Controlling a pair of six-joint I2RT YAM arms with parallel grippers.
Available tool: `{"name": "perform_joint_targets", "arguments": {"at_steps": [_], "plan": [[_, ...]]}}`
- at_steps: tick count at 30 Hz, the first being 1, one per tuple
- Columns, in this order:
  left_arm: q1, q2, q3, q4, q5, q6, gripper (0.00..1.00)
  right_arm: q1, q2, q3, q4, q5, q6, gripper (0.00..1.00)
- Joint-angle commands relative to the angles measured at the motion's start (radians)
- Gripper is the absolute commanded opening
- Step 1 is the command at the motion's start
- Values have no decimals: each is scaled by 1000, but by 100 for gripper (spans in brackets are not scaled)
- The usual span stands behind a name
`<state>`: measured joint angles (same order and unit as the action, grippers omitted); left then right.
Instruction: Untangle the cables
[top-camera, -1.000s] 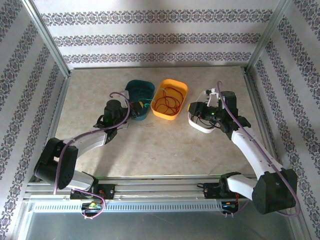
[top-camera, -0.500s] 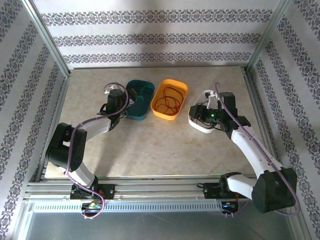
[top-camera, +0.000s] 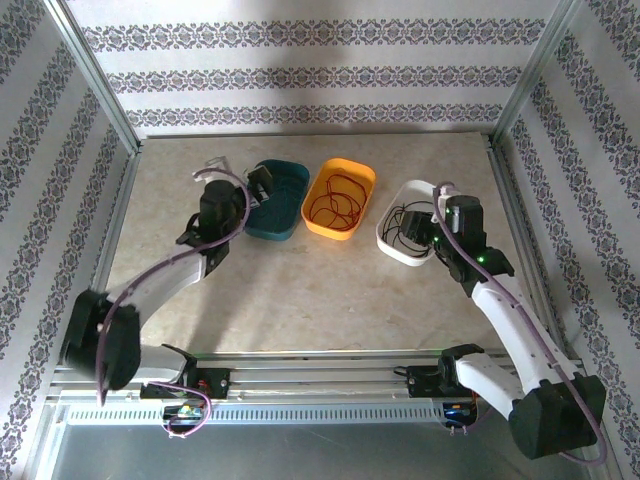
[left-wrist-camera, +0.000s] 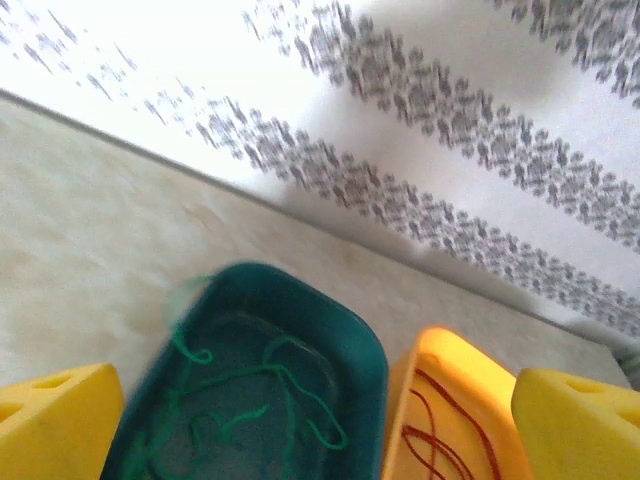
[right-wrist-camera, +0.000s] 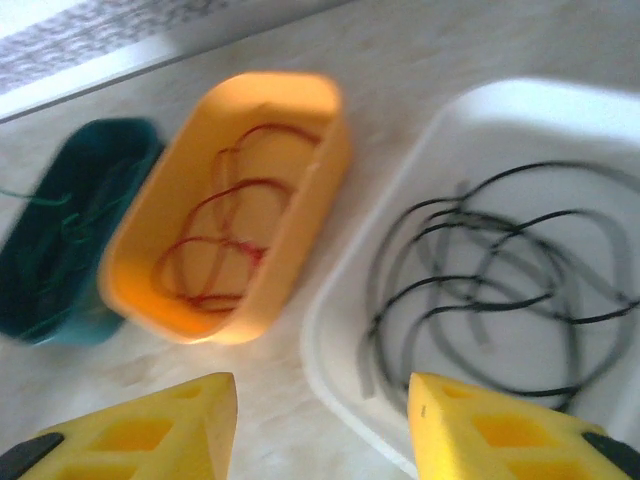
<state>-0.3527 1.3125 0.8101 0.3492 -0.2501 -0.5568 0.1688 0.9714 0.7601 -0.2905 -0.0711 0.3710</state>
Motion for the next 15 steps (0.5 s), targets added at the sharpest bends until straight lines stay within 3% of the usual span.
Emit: {"name": "perform_joint_targets", "arguments": {"at_steps": [1,3,7,15], "plan": [[-2,-107,-68,-143,-183,201,99,-10,-15,-58,99,307,-51,54],[-1,-157,-93,-216,-261,266,99,-11,-26,-80,141,384,-78,55],[15,-231,-134,-301,-352,303,99,-11,-56,-118,203,393,-158,55],[136,-276,-148,-348,-208,191,99,-14,-70,-177,281,432,-226,56]]}}
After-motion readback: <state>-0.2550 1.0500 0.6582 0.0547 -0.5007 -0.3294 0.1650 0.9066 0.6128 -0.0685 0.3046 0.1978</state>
